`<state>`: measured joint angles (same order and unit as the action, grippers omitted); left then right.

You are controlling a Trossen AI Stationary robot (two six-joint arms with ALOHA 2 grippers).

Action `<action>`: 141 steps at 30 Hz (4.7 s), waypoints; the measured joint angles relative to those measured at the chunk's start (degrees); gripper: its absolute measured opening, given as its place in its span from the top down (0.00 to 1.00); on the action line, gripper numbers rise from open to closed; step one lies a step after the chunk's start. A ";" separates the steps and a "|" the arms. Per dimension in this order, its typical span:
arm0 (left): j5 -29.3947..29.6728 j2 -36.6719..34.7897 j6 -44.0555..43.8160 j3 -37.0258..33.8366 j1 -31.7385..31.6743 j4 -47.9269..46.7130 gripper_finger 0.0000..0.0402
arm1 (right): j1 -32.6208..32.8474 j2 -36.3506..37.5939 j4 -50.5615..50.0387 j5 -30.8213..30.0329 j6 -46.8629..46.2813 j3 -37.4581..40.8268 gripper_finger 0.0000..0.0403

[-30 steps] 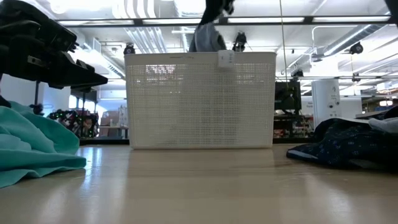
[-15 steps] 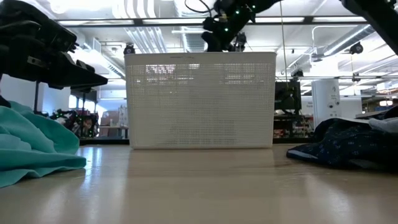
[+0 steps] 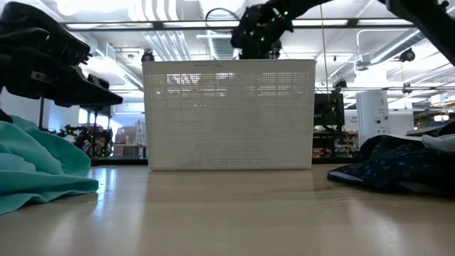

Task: Sort clothes
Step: Put the gray shirt into the white laundry bin, then put the black sock into the white laundry bin

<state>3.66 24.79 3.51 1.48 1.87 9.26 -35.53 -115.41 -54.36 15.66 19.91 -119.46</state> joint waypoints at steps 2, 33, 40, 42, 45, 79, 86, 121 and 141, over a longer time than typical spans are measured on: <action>0.00 0.61 -0.29 0.00 0.01 0.04 0.91 | -0.06 -1.07 -1.16 -0.07 -0.43 0.07 1.00; 0.37 2.62 3.10 7.02 0.01 -2.11 1.00 | 6.98 3.10 -7.06 -0.72 5.55 -6.60 0.98; -0.11 2.66 6.04 15.88 0.21 -9.02 1.00 | 11.20 12.16 -0.01 -0.66 7.18 0.01 1.00; -0.14 2.95 6.56 18.83 0.40 -11.93 1.00 | 12.30 15.00 3.57 -0.66 7.14 3.95 1.00; -0.17 3.72 6.73 23.49 0.46 -16.98 1.00 | 13.76 19.42 10.64 -0.68 6.26 11.46 1.00; -7.78 39.60 -22.82 61.32 19.49 -66.26 1.00 | 26.59 56.94 43.21 -10.52 -7.62 68.18 1.00; -10.30 46.21 -33.59 62.54 25.17 -67.87 1.00 | 28.64 58.31 44.90 -11.22 -9.65 72.36 1.00; -13.20 61.41 -47.12 59.74 26.23 -74.89 0.43 | 38.43 53.85 49.10 -11.24 -9.43 73.35 1.00; -14.29 61.51 -48.97 60.48 26.21 -65.48 0.98 | 39.04 53.85 49.11 -11.26 -9.22 73.33 1.00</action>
<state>-10.63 86.30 -45.46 61.96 28.08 -56.22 3.51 -61.56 -5.26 4.40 10.69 -46.13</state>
